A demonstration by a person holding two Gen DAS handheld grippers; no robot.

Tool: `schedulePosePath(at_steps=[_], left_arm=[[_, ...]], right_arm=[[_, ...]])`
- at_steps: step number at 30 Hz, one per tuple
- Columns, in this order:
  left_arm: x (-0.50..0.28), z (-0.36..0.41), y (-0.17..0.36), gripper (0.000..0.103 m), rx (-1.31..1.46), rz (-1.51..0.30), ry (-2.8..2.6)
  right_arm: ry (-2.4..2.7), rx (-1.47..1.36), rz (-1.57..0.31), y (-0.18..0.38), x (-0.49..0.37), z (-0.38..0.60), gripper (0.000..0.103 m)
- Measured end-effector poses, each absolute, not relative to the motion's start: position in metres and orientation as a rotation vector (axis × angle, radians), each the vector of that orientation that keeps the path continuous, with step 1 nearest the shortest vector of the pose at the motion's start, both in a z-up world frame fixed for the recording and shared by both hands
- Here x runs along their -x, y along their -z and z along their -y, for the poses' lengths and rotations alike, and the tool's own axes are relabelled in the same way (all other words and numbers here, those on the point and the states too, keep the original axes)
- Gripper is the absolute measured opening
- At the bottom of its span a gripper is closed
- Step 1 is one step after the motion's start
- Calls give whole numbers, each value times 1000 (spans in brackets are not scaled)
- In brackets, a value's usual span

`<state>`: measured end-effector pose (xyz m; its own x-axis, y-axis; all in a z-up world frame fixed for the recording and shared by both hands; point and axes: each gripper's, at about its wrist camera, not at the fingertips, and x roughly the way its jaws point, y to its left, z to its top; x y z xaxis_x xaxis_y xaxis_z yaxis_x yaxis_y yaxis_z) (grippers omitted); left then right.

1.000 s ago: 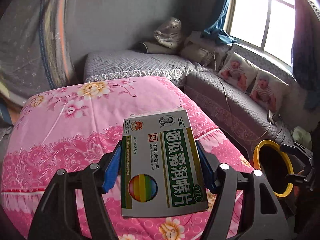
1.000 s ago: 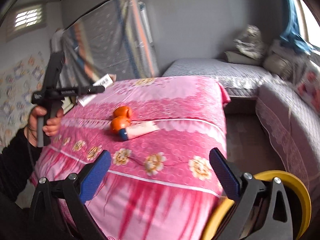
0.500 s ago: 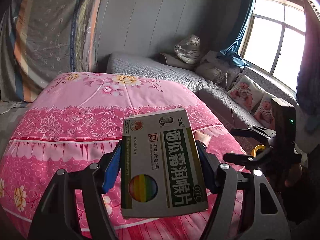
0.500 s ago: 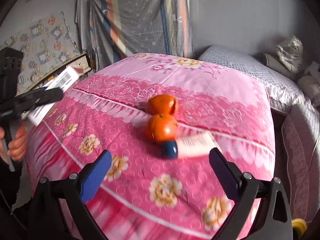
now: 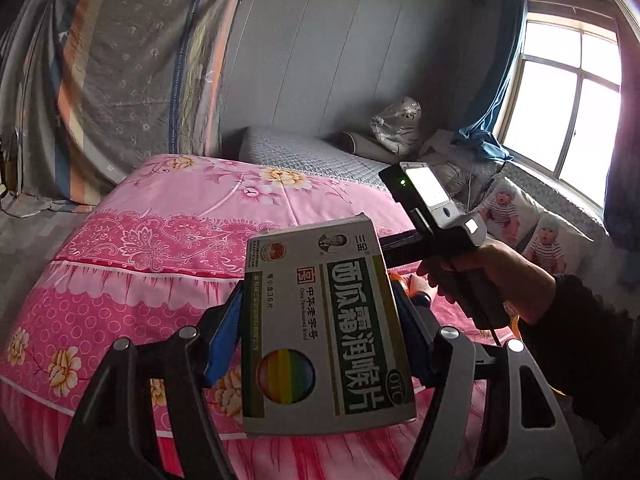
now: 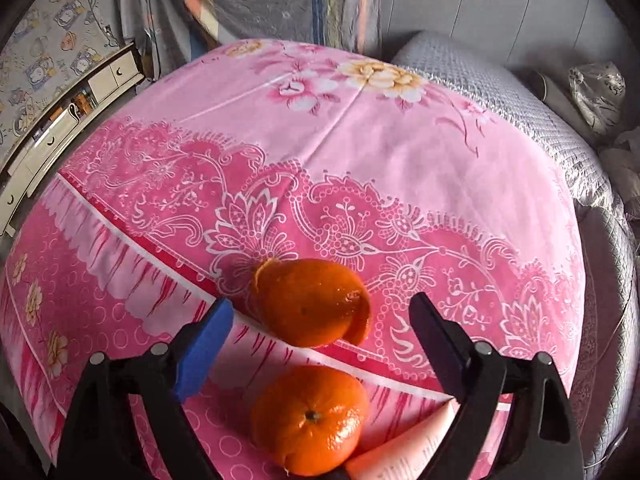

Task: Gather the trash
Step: 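Grasp a tangerine with the right gripper while the left lifts the medicine box, then carry the tangerine toward the bin with the right gripper while the left carries the box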

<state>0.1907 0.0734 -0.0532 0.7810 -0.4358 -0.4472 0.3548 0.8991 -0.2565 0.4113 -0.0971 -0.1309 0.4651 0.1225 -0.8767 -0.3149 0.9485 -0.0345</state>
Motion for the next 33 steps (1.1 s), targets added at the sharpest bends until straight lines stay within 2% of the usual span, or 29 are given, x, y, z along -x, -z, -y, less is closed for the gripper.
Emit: schedulePosePath(at_steps=[2,6,9,22,33], left_arm=[[-190,-79,53,65,166,-517,423],[-189,-84,52,65,160,-505,398],[-187,-83,52,65,166,-503,403],[-176,-65,32,65,154,-460,341],[-153,2,8,65,89,-435,444]], right_arm=[[-271,191,-1079,141,-416,94,83],[-269,203,-1103,153,-418,88,64],[-274,176,-1096,152,-418,89,59],[-414,50,-976,85,-372,104,58],[-448,-88,-837,29,-303,162,58]])
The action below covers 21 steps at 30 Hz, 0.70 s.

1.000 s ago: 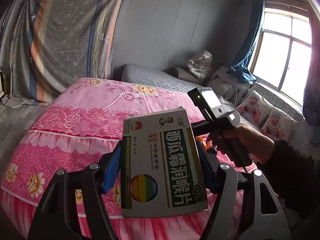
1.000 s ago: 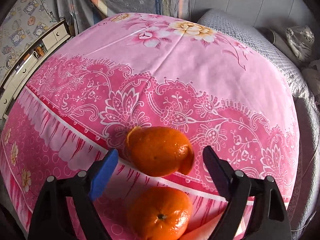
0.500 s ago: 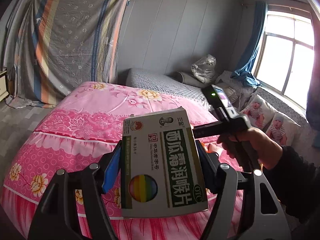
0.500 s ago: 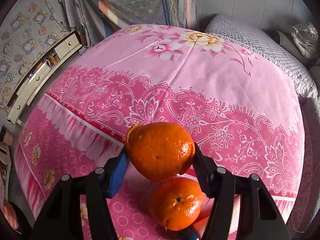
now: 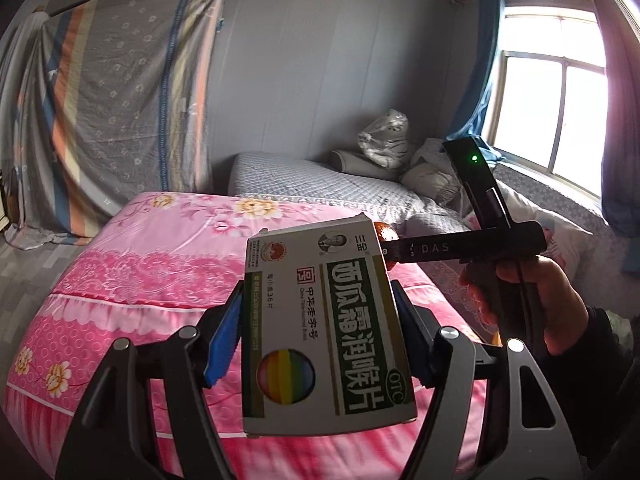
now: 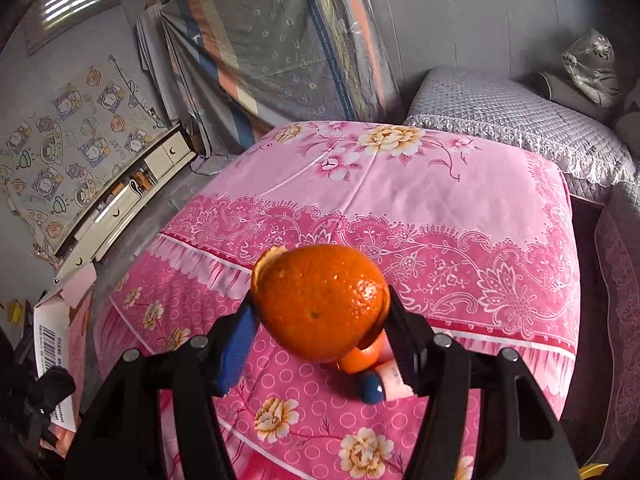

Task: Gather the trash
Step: 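Carry the tangerine toward the bin with the right gripper while the left carries the box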

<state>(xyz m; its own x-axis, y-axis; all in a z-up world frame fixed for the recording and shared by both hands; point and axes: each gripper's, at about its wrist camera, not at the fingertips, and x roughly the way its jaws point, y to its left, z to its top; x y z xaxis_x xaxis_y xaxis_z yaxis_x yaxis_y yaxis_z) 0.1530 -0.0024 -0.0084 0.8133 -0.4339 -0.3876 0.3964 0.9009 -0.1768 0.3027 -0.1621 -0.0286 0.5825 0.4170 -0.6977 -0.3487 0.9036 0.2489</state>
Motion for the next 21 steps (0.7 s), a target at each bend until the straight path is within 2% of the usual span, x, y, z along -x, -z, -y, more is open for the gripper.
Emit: schedulePosePath(at_steps=[9,21], left_arm=[[-128,52,-9,65,21,-396,554],[-103,105,-24,65,-62,-344,675]], right_arm=[[-383,-173,-765,18,-228,230,58],[-175,-300,-693,32,-132,326,58]])
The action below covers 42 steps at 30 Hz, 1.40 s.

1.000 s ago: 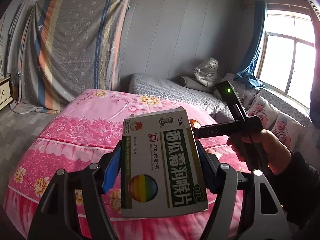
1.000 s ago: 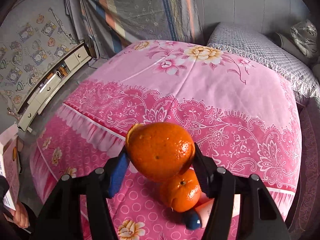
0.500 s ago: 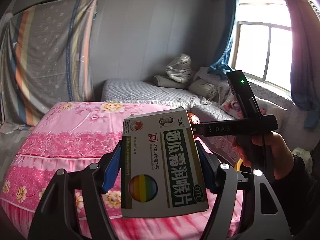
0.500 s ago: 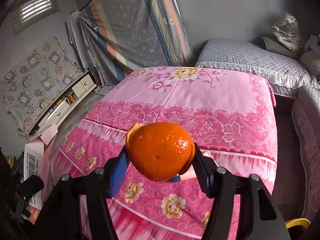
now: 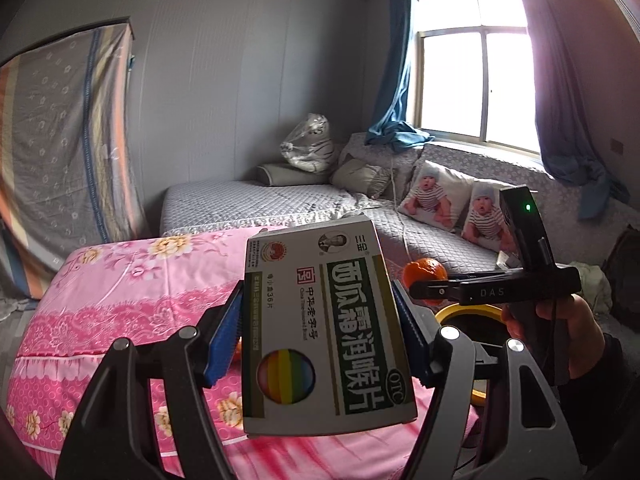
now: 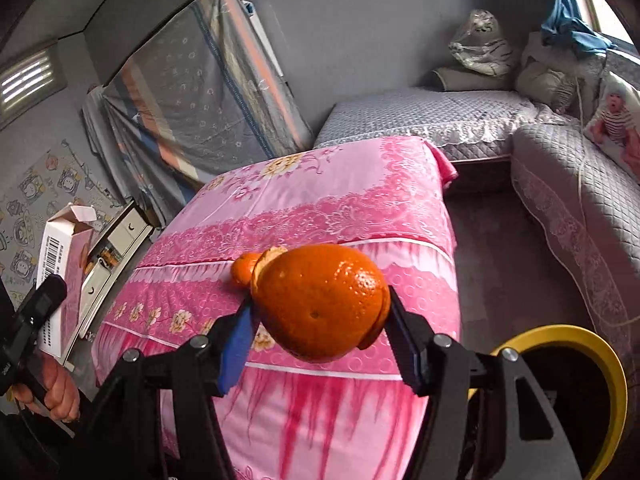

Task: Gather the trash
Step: 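Carry the tangerine toward the bin with the right gripper while the left carries the box, then open the right gripper over the bin to drop the tangerine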

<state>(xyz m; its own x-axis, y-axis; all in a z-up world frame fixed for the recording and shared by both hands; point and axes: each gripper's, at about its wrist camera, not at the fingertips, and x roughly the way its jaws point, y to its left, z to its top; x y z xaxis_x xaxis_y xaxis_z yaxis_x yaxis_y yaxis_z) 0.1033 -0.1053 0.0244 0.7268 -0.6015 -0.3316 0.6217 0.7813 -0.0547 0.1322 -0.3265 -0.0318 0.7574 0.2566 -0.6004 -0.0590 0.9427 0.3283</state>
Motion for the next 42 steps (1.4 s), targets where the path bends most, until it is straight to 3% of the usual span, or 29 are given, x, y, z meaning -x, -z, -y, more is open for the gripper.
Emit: schedulePosePath(at_steps=[20,42], left_arm=[[-66,205,-27,65,-199,-320,874],[-58,264,-18,65,-264,-345,973]], right_arm=[[164,-478,-685,103,-33,446,58],[266,-523,-723,140,-22,480,60]])
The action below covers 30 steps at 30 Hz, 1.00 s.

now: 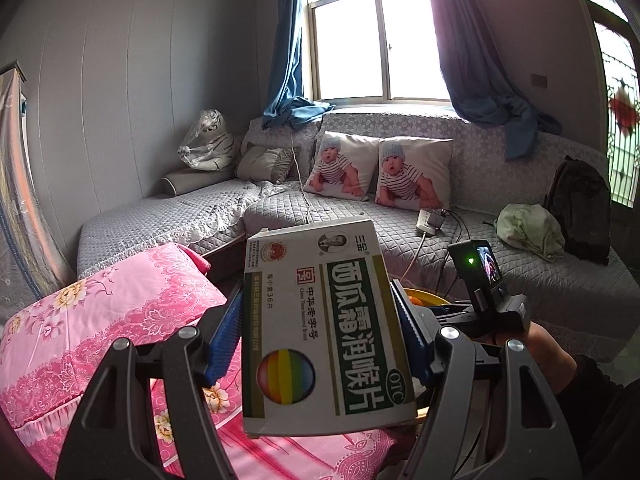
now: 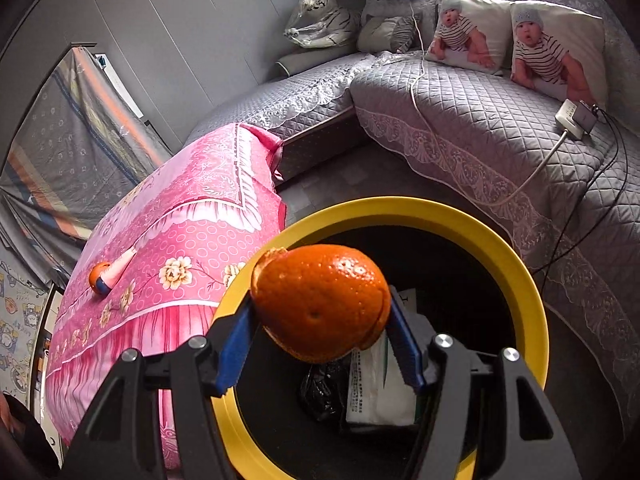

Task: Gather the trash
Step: 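Open the right gripper over the bin to drop the tangerine, then open the left gripper over the bin to drop the medicine box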

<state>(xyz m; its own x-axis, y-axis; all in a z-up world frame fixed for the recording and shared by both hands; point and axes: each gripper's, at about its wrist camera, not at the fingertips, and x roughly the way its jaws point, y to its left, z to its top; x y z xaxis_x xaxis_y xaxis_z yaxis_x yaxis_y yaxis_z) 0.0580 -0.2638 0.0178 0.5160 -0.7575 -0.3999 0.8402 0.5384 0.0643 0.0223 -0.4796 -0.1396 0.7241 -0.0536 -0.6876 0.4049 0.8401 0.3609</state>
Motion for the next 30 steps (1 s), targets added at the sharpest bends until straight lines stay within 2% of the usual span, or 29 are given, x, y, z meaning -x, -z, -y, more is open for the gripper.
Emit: schedulePosePath(at_steps=[4,6,15,24,27,30], left_arm=[[-62,274,-13,65,-271,-362,988],[-62,281,-10,65,-275,-374,997],[-70,328,20,65,-327,-454,1055],[-84,399,80,66,-411,-600,1116],[-88,409,96,89,-417,-622,1097],[-92,407,101,90,-390,-636,1093]], right_arm=[[313,-533,-713,141,-20,488,75],[329,-548,-698,141,-15,494,79],[430,-647,-548,123,47,527,82],[535,-693,-455,113,104,549,84],[537,-694,-442,111,111,550,84],[522,-683,-445,109,111,547,84]])
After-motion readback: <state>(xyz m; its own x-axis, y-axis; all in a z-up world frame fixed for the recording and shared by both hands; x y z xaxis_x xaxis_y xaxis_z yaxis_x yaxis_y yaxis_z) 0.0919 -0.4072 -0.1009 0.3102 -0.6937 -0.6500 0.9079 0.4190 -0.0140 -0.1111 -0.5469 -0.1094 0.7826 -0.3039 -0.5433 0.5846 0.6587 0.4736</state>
